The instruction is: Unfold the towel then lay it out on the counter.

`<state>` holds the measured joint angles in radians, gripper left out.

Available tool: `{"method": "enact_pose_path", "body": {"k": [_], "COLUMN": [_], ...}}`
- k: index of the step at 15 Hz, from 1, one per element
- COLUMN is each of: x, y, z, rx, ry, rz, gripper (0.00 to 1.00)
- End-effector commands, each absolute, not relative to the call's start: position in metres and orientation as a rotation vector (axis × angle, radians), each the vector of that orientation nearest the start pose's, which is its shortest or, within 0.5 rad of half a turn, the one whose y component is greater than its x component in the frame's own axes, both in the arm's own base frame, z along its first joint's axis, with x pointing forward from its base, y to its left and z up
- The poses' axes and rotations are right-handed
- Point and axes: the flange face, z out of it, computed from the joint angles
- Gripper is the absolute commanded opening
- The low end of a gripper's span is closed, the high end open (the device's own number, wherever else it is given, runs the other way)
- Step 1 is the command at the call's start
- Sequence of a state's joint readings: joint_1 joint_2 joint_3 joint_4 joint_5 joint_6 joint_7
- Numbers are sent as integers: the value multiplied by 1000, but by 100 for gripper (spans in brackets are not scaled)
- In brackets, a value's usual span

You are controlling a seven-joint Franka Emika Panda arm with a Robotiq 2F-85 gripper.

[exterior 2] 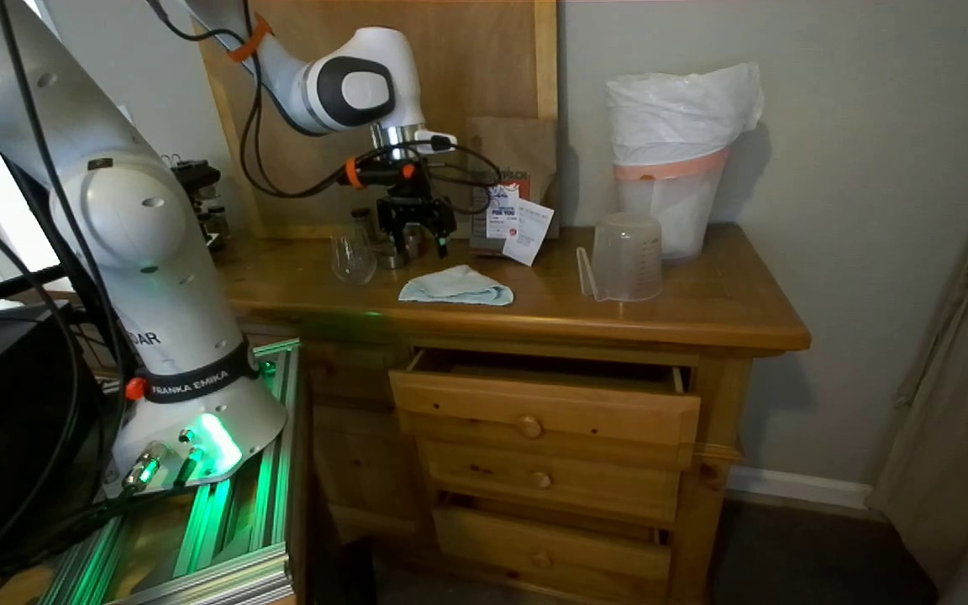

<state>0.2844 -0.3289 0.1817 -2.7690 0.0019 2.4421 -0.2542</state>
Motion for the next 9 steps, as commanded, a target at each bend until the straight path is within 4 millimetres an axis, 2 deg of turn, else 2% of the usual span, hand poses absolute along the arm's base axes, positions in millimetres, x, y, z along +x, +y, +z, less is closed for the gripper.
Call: {"method": "enact_pose_path", "body": {"k": [1, 6, 9], "x": [341, 340, 338], "y": [163, 170, 172], "z": [300, 298, 291], "rx": [-2938, -2852, -2833], "ry": [-1227, -1402, -1473], "rz": [5, -11, 23], "gripper": [100, 100, 100]}}
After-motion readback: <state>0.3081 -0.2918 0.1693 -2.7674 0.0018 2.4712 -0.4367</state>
